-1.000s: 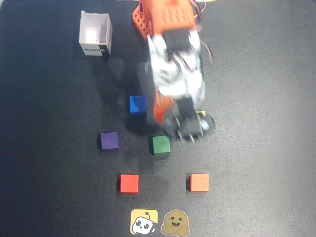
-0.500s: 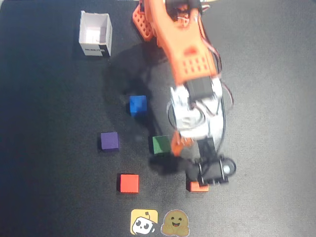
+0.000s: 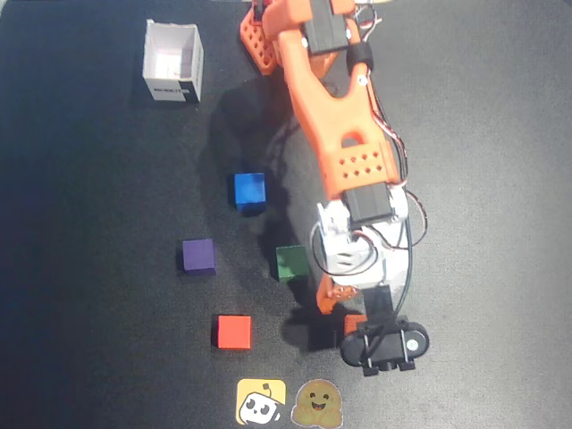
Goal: Put the orange cube on top of the purple cube.
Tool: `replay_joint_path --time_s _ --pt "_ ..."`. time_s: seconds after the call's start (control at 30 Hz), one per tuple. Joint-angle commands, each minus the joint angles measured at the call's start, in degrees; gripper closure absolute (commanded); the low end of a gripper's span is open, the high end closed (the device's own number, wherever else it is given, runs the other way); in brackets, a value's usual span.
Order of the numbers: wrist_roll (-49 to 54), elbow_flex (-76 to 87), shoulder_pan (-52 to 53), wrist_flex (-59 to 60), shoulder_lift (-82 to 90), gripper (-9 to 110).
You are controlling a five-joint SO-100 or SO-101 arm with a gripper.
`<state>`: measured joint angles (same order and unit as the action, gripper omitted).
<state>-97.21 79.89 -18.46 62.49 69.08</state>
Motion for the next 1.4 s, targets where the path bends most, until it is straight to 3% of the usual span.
replay_joint_path --time_s 0.0,0.8,1.1,1.37 --pt "-1.32 -2.81 -0.62 -2.29 -0.35 78" --pt "-4.75 -3.25 -1.23 -11.60 -7.03 79" --pt "-6.24 -2.46 -1.05 -14.68 -8.26 85" --pt "-6.94 -1.23 -0.79 -15.91 -8.44 97"
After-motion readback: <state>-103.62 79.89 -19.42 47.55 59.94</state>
